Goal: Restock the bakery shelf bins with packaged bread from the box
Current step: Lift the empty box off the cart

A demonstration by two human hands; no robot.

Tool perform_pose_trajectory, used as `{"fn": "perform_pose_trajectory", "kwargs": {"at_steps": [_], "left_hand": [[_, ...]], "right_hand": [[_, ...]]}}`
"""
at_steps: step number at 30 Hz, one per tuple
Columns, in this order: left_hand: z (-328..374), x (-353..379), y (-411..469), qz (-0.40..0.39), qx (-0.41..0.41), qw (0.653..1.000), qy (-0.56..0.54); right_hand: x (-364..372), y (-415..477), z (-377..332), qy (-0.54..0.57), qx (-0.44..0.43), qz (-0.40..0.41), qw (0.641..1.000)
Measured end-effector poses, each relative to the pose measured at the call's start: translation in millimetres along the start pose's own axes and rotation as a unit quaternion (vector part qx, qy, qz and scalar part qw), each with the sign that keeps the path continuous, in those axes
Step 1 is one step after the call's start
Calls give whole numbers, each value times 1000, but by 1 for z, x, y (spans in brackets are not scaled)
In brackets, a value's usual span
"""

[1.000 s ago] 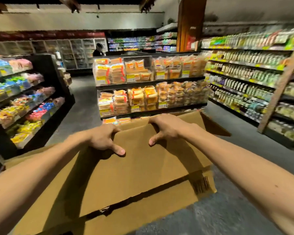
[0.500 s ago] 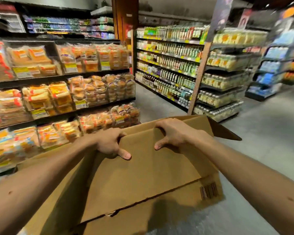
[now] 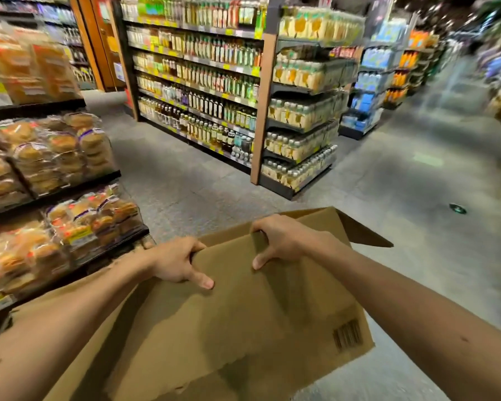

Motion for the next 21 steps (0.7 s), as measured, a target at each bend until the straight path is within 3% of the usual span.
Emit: {"fn": "perform_pose_trajectory", "kwargs": {"at_steps": [11,21], "left_hand": [[15,-65,232,-55,34,998,-21],[-24,-107,441,-83,1,996,-44]], "right_hand": [[-7,142,180,30,84,-41,995],[44,319,324,3,59,-124,991]]}}
Point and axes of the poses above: each hand's wrist, its own y-axis towards the middle knuckle, its own x-axis out of the palm, z = x × y, the point moved 9 cm from there along y, towards the middle knuckle, and after that the axes turned 12 degrees about -y, right-handed, at the moved point
